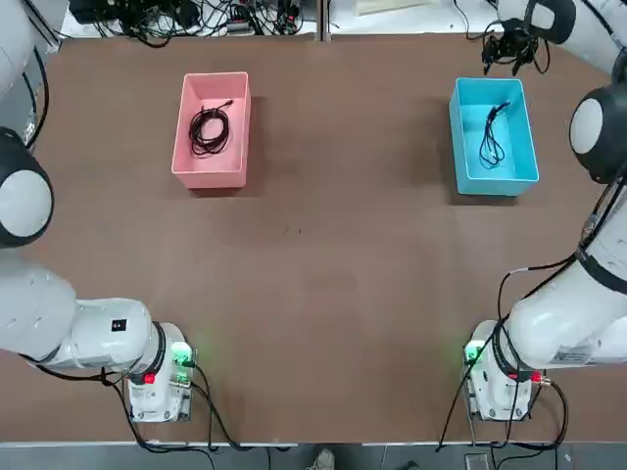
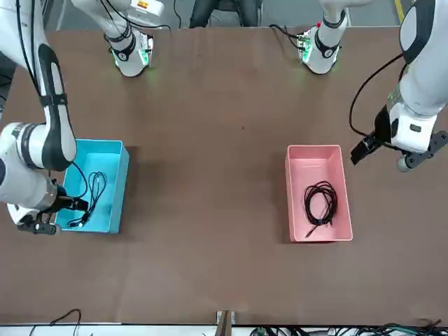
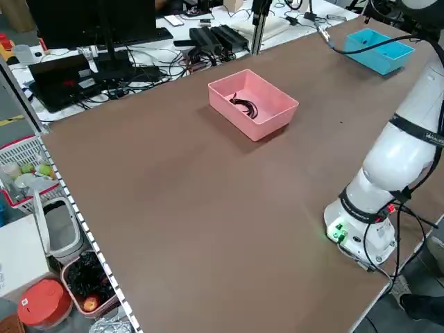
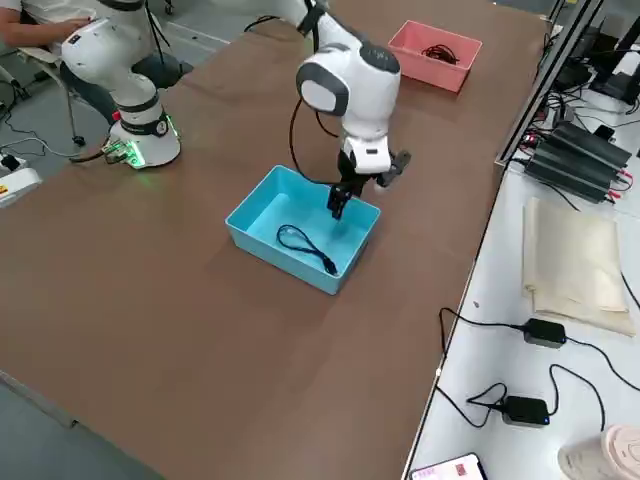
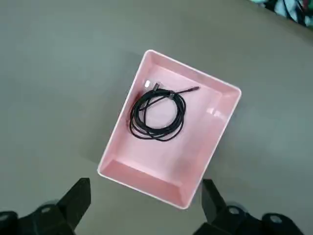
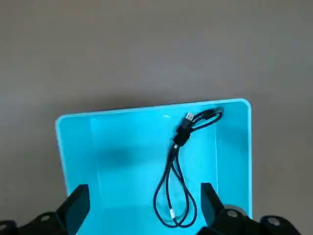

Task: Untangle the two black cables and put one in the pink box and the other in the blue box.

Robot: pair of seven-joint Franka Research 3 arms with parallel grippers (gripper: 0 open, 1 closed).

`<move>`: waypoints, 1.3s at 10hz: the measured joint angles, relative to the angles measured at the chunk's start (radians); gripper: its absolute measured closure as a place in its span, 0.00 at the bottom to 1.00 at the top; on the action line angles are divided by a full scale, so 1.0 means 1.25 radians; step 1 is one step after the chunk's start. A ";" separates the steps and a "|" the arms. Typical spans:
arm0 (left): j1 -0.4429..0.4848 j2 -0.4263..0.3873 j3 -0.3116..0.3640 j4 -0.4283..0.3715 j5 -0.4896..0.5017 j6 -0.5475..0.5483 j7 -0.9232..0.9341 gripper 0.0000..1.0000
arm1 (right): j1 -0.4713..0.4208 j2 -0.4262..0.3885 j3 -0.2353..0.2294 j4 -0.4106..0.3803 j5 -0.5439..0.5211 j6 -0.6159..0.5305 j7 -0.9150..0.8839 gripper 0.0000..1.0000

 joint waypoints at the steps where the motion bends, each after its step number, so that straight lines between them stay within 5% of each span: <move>1: 0.000 0.000 0.000 0.018 0.000 -0.041 0.067 0.00 | 0.003 -0.034 0.000 0.002 0.000 -0.037 0.000 0.00; 3: 0.000 -0.001 0.000 0.085 0.000 -0.145 0.180 0.00 | 0.009 -0.110 0.000 0.004 0.000 -0.100 0.000 0.00; 7: 0.000 -0.001 0.003 0.116 0.000 -0.178 0.215 0.00 | 0.022 -0.237 0.000 0.045 0.000 -0.276 0.000 0.00; 9: 0.004 0.000 0.005 0.116 0.000 -0.181 0.215 0.00 | 0.030 -0.254 0.001 0.117 0.000 -0.387 0.001 0.00; 13: 0.008 0.000 0.007 0.123 0.000 -0.189 0.215 0.00 | 0.046 -0.266 0.002 0.138 0.000 -0.418 0.003 0.00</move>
